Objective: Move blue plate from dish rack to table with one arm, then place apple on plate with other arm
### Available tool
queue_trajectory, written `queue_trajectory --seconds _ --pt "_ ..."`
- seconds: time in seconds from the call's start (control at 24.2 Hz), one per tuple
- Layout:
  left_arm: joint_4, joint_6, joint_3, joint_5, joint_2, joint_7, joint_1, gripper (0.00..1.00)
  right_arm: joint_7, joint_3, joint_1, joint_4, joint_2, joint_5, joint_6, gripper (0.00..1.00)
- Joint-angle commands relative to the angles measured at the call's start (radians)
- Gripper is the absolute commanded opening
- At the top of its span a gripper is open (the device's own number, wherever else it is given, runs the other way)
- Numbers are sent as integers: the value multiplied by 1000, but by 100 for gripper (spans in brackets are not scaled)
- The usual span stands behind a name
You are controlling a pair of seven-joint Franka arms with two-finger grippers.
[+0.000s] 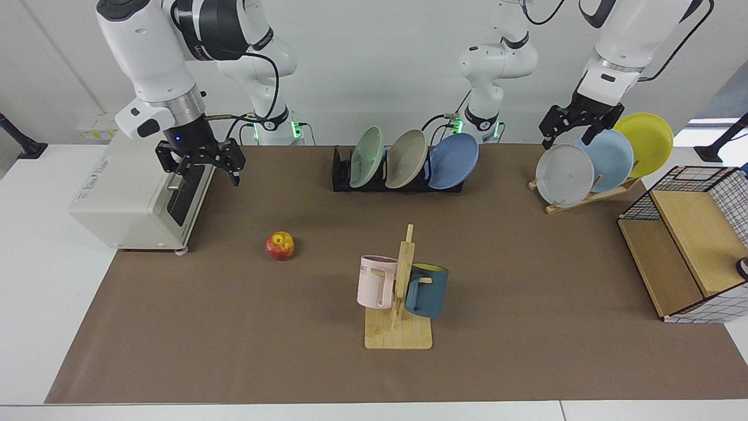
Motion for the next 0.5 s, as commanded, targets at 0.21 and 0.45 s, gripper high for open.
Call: queue_trajectory --seconds 0.21,0.45 --pt "-20 -17 3 -9 -16 18 10 100 28 5 -6 4 1 5 8 100" --pt "-20 -19 3 -9 -16 13 10 100 57 7 -3 -5 3 5 14 100"
